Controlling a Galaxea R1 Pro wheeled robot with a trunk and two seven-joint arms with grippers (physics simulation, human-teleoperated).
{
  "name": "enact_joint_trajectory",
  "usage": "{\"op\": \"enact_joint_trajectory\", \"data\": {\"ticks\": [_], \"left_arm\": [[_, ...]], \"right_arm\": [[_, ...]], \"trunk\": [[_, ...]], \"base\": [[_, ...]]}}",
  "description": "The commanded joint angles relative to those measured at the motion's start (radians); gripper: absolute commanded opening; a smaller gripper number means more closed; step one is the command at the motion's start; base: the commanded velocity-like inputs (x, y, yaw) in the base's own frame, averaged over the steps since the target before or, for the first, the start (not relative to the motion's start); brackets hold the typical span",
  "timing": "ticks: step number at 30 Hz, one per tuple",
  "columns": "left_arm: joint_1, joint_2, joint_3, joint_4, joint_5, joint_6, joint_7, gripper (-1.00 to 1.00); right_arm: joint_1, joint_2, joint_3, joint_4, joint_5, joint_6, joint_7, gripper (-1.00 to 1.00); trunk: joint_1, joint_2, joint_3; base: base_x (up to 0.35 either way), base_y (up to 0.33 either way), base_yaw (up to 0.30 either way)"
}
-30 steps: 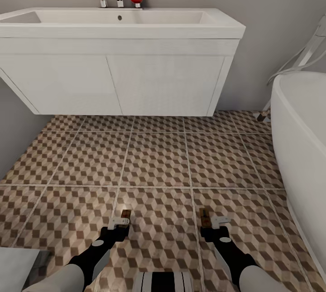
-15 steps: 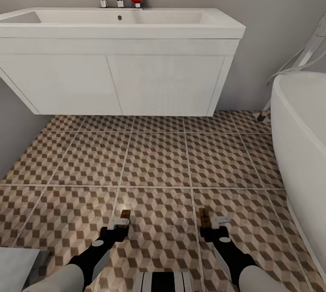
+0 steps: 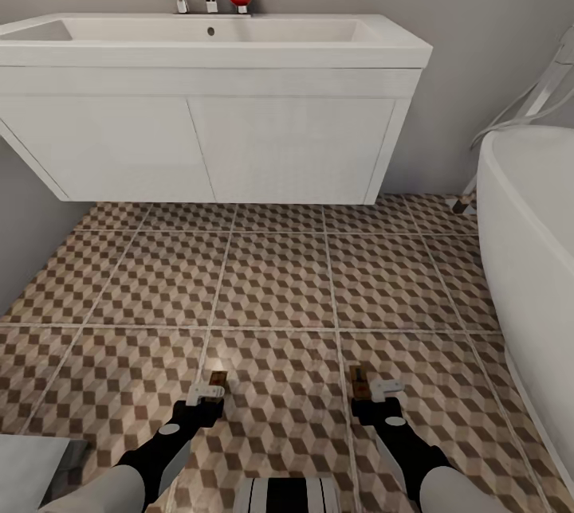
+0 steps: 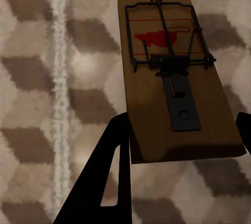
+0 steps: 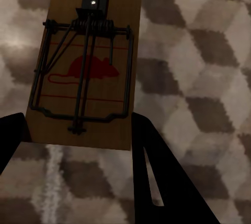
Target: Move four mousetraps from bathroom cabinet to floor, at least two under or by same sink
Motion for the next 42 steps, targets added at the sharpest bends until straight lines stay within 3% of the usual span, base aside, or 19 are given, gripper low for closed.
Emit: {"op": "enact_joint_trajectory", "data": {"ticks": [1,15,26,42], "left_arm": [[-0.001,0.0,-0.009,0.001,0.006,-0.004,0.006,-1.0],[-0.001,-0.002,-0.008,-0.007,0.007,-0.005,0.008,-1.0],[-0.001,-0.002,-0.01,-0.008,0.007,-0.058,0.008,-1.0],[-0.001,-0.005,-0.013,-0.005,0.007,-0.064,0.008,-1.0]], "right_arm": [[0.0,0.001,-0.006,0.0,0.007,0.001,0.002,-1.0],[0.0,0.003,-0.006,0.001,0.007,0.001,0.002,-1.0],[0.0,0.003,-0.005,0.001,0.007,-0.006,0.002,-1.0],[0.0,0.004,-0.004,0.001,0.007,-0.006,0.002,-1.0]], "trunk": [[0.0,0.0,-0.001],[0.0,0.0,-0.001],[0.0,0.0,-0.001],[0.0,0.0,-0.001]], "base": [[0.0,0.0,0.0],[0.027,0.014,0.0],[0.283,0.065,0.0],[0.261,0.003,0.0]]}}
